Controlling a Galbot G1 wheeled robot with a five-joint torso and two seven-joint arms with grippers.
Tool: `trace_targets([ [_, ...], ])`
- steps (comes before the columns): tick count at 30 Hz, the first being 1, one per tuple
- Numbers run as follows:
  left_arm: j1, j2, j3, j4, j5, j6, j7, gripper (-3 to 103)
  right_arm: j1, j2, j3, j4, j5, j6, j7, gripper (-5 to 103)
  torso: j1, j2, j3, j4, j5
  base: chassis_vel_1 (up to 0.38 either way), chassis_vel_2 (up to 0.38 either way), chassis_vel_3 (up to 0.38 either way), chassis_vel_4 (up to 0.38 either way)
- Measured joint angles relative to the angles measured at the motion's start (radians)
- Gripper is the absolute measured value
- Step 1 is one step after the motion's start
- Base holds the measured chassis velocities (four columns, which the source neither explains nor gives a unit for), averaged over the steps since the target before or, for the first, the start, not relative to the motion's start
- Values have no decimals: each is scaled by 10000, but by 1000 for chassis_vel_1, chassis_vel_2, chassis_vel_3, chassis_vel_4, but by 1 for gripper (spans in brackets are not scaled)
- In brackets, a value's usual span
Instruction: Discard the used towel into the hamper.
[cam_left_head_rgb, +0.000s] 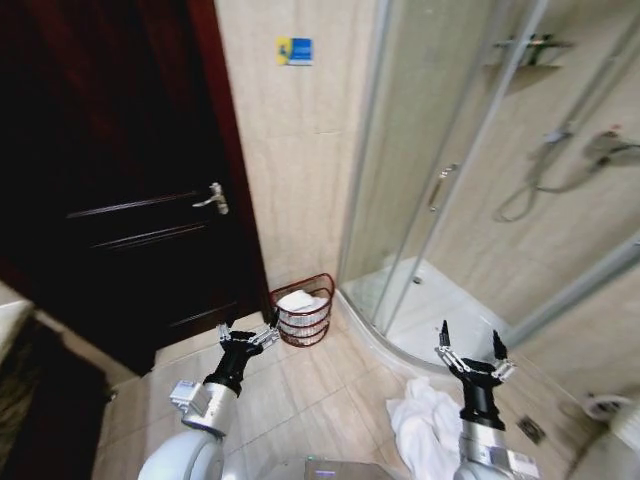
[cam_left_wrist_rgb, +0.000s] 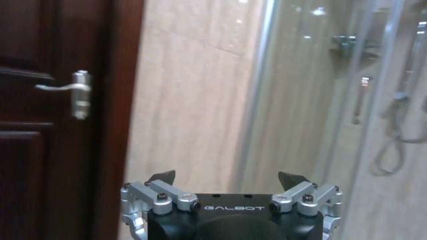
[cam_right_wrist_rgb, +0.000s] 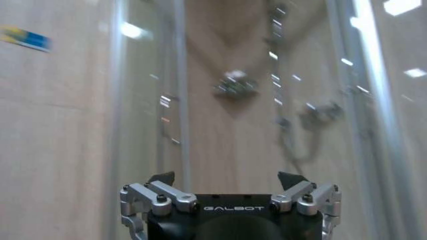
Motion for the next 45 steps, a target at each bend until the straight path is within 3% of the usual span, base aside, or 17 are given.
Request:
trace_targets([
  [11,0,0,1,0,0,1,0,100,105,48,-183,-336,478,-704,162,100,1,0,0,1,0,-129,-126,-132,-122],
  [32,0,0,1,0,0,0,0,100,157,18,-133,-963,444,-526,255,100,0,0,0,0,-1,-125,-122,-128,-128],
  [45,0,0,1,0,0,0,0,100,261,33,-160,-1261,418,-511,699,100,1,0,1,-1,-1,-83,-83,-89,-82],
])
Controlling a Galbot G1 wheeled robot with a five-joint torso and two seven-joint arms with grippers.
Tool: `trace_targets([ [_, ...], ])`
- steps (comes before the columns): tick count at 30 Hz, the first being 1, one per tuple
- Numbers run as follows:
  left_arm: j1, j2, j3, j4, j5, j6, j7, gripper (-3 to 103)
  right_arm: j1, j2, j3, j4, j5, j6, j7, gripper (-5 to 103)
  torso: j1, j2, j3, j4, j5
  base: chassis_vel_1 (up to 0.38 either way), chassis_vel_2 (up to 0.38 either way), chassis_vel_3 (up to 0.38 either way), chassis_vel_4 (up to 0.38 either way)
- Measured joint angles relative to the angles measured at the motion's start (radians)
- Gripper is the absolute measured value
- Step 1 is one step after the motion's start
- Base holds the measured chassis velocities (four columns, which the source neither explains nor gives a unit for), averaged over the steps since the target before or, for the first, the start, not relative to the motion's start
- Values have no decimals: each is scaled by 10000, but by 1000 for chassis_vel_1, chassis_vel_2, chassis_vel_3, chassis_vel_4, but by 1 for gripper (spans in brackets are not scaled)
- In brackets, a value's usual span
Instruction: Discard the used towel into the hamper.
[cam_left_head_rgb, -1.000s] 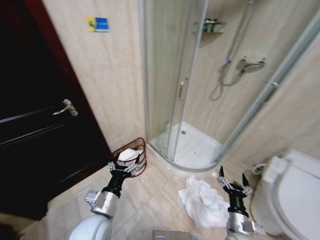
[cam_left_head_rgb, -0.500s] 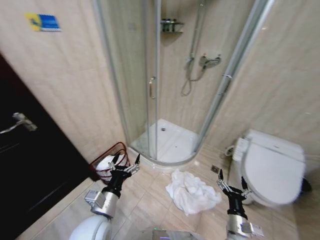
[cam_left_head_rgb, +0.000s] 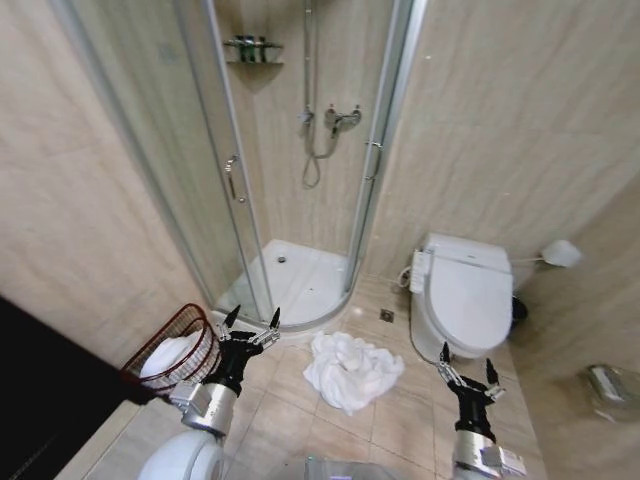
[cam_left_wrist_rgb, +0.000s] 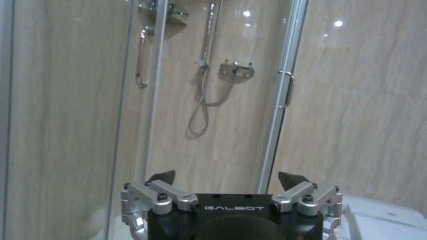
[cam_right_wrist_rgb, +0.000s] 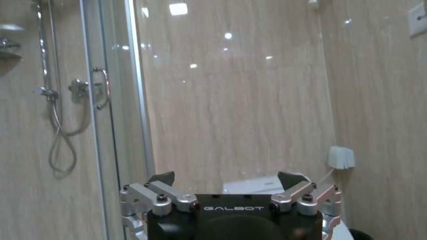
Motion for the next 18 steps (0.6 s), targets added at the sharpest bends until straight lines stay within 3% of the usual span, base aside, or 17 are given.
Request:
trace_targets([
  [12,0,0,0,0,0,0,0,100,389,-22,-139,-2084,-232,432,26,100,-12,-26,-14,2,2,0,0,0,0],
  [18,0,0,0,0,0,0,0,100,557,-138,-124,-3049,-333,687,-32,100,-144,-305,-155,3,2,0,0,0,0],
])
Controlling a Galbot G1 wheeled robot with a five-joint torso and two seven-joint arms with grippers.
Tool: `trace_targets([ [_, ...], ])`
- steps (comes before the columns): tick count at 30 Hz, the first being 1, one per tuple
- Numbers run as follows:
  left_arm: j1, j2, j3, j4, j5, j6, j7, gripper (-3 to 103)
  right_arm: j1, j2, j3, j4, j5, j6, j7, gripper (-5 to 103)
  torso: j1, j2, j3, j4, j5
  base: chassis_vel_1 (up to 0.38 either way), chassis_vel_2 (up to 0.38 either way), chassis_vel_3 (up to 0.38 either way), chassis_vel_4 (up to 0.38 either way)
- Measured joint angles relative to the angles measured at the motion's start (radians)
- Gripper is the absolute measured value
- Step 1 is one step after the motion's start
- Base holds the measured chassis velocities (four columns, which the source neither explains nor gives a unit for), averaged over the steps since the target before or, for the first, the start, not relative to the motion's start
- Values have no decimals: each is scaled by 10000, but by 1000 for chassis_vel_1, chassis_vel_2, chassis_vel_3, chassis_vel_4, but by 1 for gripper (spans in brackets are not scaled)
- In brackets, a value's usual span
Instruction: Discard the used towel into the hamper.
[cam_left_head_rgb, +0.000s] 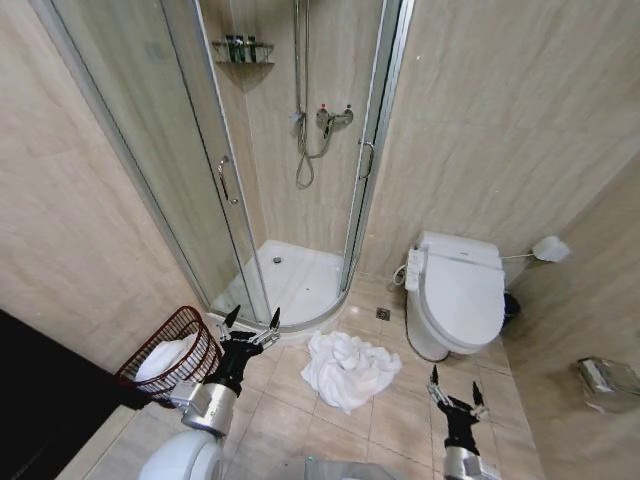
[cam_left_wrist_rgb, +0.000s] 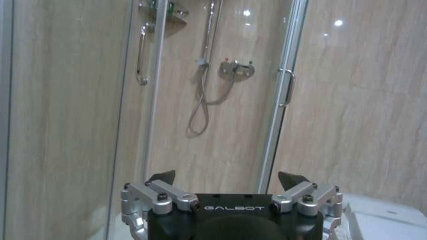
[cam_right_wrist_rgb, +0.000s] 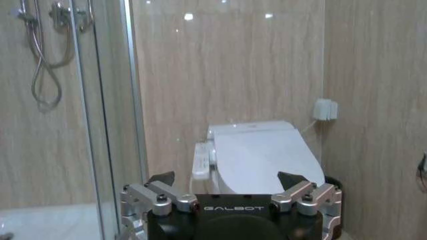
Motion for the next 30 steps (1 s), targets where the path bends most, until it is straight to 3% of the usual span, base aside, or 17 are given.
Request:
trace_targets([
  [12,0,0,0,0,0,0,0,100,-79,-10,26,280,14,16,-134,100,-324,-725,-403,1,-2,0,0,0,0],
  [30,0,0,0,0,0,0,0,100,-73,-5,43,306,-169,95,-125,100,-590,-1312,-724,1,-1,-44,-52,-42,-43],
])
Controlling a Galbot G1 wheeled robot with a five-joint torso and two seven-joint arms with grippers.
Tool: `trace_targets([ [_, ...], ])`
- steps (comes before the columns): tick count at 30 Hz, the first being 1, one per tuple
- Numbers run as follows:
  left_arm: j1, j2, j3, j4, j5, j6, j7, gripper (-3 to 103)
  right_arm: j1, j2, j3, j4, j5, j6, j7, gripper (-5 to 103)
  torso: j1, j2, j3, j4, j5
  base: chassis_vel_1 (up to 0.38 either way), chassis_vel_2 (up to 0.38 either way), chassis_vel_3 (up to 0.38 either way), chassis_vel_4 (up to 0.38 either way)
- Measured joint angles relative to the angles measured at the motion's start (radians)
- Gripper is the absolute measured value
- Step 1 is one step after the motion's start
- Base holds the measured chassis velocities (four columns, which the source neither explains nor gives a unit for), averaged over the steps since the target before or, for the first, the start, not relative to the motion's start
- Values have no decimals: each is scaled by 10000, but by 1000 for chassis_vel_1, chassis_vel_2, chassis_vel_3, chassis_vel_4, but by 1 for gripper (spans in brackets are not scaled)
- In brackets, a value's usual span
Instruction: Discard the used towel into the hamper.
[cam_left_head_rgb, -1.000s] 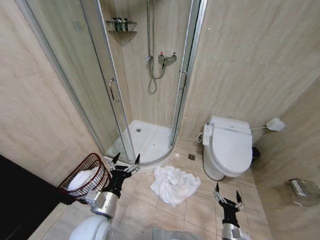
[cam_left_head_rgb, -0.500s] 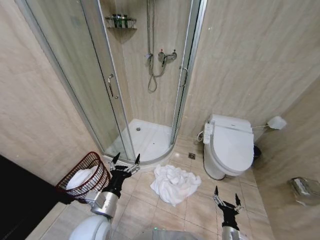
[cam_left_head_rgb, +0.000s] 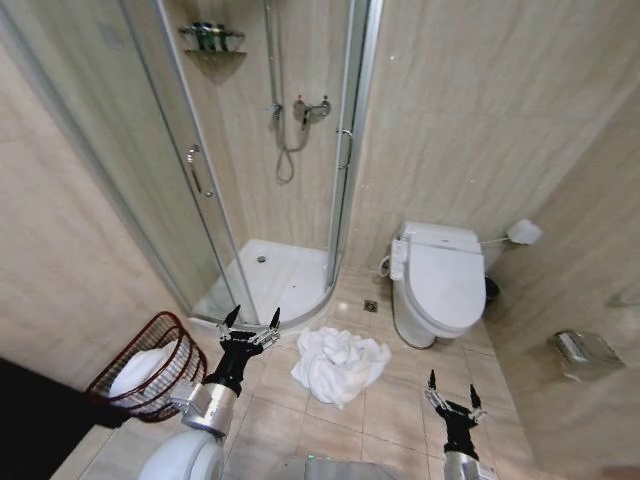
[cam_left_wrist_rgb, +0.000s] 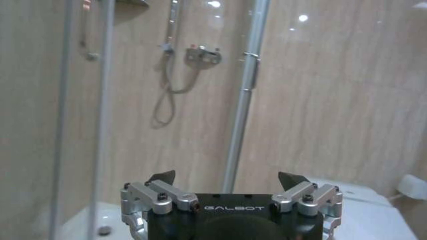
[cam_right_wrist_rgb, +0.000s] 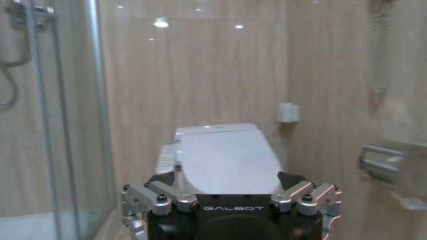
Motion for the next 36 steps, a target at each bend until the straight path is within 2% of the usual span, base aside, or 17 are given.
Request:
trace_targets([
  [14,0,0,0,0,0,0,0,100,19,-32,63,-180,-180,221,219,100,-148,-325,-185,-4,0,-93,-99,-92,-90],
  [29,0,0,0,0,0,0,0,100,121,-68,112,-385,-298,408,251,100,-460,-1003,-547,0,0,11,13,14,12],
  [36,0,0,0,0,0,0,0,100,115,-336,287,-196,241,218,-303,100,-645,-1422,-778,0,0,56,66,65,51],
])
